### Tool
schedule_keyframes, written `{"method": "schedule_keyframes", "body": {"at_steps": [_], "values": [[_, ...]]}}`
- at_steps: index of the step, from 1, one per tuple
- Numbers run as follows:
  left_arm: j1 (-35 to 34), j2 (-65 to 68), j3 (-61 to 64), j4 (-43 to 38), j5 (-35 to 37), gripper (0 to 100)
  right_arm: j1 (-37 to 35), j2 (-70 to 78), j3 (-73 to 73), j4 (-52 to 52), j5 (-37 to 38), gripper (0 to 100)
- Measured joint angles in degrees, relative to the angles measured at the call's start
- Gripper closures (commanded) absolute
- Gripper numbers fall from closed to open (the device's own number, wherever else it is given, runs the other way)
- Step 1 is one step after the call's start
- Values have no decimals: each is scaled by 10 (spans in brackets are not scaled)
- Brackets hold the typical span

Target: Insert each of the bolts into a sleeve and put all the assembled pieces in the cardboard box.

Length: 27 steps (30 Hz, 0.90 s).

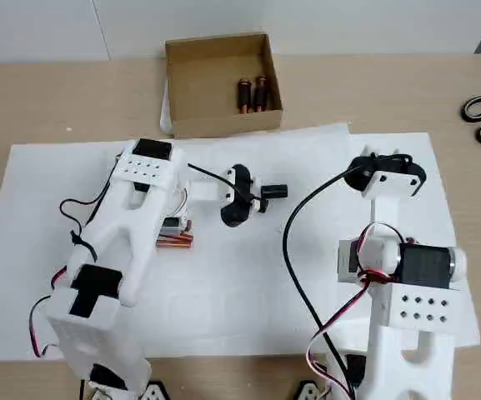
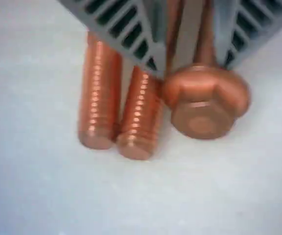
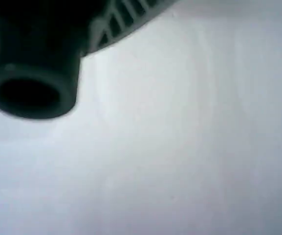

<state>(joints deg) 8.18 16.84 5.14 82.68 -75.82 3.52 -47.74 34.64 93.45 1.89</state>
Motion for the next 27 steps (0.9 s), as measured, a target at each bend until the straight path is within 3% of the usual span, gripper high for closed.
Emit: {"method": "schedule_keyframes", "body": {"at_steps": [16, 19, 27], "values": [[1, 56, -8, -34, 0, 933, 0, 0, 0, 0, 0, 995], [1, 57, -9, -34, 0, 993, 0, 0, 0, 0, 0, 995], [1, 58, -6, -32, 0, 994, 0, 0, 0, 0, 0, 995]]}}
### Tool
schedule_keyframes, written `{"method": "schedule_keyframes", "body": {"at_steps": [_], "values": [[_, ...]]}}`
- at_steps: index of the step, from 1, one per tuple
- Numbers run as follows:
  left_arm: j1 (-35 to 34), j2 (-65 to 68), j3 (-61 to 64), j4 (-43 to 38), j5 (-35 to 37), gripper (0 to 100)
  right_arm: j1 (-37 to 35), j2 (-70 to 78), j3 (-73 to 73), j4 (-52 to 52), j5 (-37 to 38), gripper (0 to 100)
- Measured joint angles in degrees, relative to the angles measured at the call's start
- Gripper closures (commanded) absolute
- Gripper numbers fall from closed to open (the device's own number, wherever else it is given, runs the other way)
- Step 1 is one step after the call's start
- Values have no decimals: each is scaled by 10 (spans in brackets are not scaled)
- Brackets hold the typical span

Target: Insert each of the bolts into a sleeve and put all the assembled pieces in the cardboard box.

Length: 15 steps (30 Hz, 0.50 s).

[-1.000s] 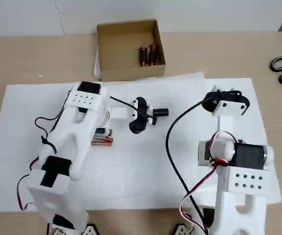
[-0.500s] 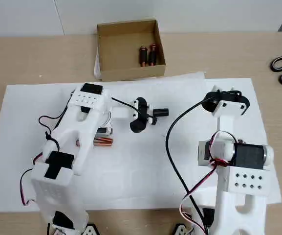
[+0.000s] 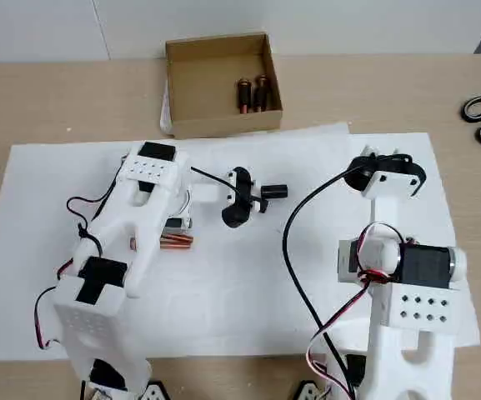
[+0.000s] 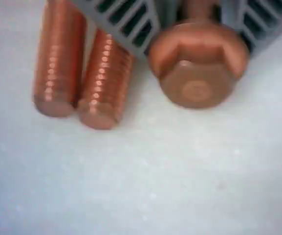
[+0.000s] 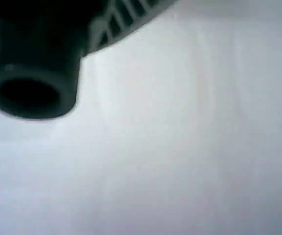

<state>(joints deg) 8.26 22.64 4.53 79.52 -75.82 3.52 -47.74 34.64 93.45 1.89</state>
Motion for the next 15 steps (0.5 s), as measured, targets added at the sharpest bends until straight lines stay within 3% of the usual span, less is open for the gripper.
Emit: {"method": "schedule_keyframes", "body": {"at_steps": [8, 15], "values": [[-1, 9, -84, 15, 27, 994, 0, 0, 0, 0, 0, 995], [0, 9, -265, 106, 73, 994, 0, 0, 0, 0, 0, 995]]}}
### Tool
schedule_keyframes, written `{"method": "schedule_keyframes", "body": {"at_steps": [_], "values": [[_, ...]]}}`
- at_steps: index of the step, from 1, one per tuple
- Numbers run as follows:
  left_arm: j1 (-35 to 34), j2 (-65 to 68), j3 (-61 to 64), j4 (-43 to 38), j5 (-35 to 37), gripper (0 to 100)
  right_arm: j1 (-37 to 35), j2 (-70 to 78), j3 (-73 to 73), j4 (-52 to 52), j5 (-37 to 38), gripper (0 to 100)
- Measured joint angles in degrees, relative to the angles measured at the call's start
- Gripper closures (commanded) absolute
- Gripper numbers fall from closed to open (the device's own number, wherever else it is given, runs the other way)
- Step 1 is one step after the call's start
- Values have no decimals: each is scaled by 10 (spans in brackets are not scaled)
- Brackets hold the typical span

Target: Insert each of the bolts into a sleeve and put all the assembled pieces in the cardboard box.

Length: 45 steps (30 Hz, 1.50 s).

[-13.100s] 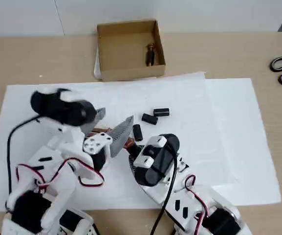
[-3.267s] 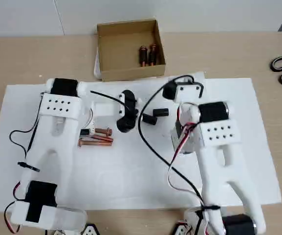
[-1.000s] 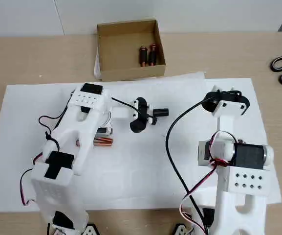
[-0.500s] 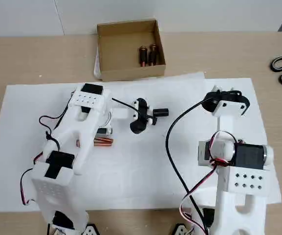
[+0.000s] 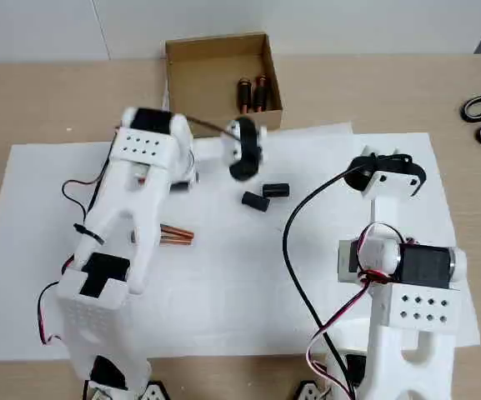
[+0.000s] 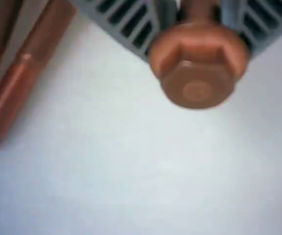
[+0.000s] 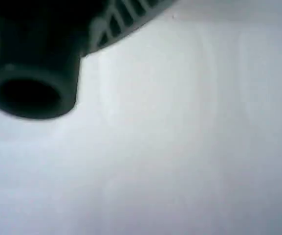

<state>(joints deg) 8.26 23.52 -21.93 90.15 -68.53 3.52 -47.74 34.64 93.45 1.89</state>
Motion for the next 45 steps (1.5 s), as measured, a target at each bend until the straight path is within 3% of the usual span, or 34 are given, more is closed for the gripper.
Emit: {"method": "schedule_keyframes", "body": {"at_steps": [9, 15, 19, 28, 34, 39, 45], "values": [[6, 0, -219, 89, 78, 993, -8, -10, 0, 0, -4, 995], [13, -6, -362, 92, 169, 993, -110, -81, -1, -36, -28, 995], [13, -47, -395, 92, 211, 993, -156, -113, -1, -60, -28, 994], [13, -194, -400, 92, 476, 993, -162, -120, -1, -62, -28, 994], [-4, -213, -405, 92, 688, 993, -170, -120, -1, -78, -69, 994], [-10, -213, -405, 92, 851, 994, -246, -145, -1, -119, -113, 994], [13, -251, -395, 92, 977, 994, -341, -233, 16, -171, -119, 994]]}}
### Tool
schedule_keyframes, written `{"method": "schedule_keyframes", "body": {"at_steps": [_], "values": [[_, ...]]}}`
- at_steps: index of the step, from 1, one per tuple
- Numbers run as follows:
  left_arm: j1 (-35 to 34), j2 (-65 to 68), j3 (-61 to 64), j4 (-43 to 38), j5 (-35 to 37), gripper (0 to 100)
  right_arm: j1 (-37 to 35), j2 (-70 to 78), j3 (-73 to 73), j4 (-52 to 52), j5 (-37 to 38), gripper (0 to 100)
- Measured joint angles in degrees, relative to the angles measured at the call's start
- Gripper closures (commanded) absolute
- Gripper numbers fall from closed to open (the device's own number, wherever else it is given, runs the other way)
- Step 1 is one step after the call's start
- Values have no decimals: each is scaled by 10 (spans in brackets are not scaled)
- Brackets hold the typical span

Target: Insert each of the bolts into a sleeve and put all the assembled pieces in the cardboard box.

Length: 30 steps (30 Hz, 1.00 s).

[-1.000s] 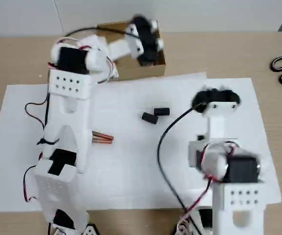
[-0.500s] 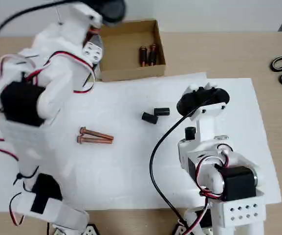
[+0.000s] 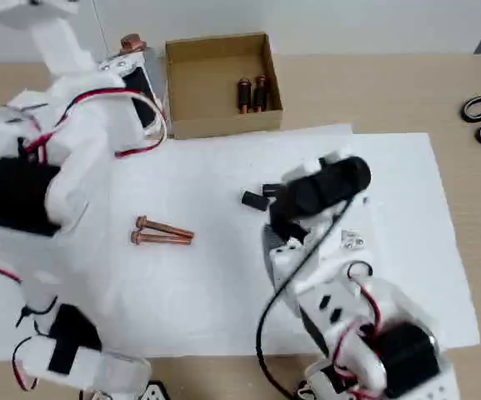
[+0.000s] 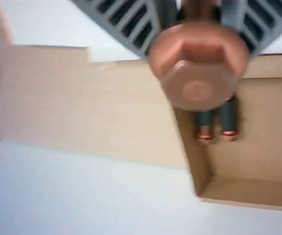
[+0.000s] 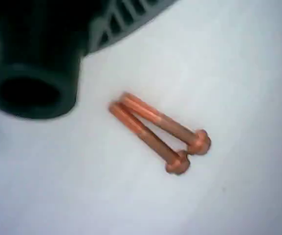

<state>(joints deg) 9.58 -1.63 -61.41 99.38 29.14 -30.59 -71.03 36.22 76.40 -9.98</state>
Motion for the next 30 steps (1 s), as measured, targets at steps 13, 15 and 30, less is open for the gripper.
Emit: {"method": "schedule_keyframes", "body": {"at_steps": [13, 15, 30], "values": [[124, -272, 360, -1, 89, 994, -25, -132, 113, -8, -1, 994], [124, -316, 438, -22, 89, 994, -44, -158, 143, -10, -2, 994], [126, -651, 1010, -343, 92, 994, -79, -320, 291, -23, -2, 994]]}}
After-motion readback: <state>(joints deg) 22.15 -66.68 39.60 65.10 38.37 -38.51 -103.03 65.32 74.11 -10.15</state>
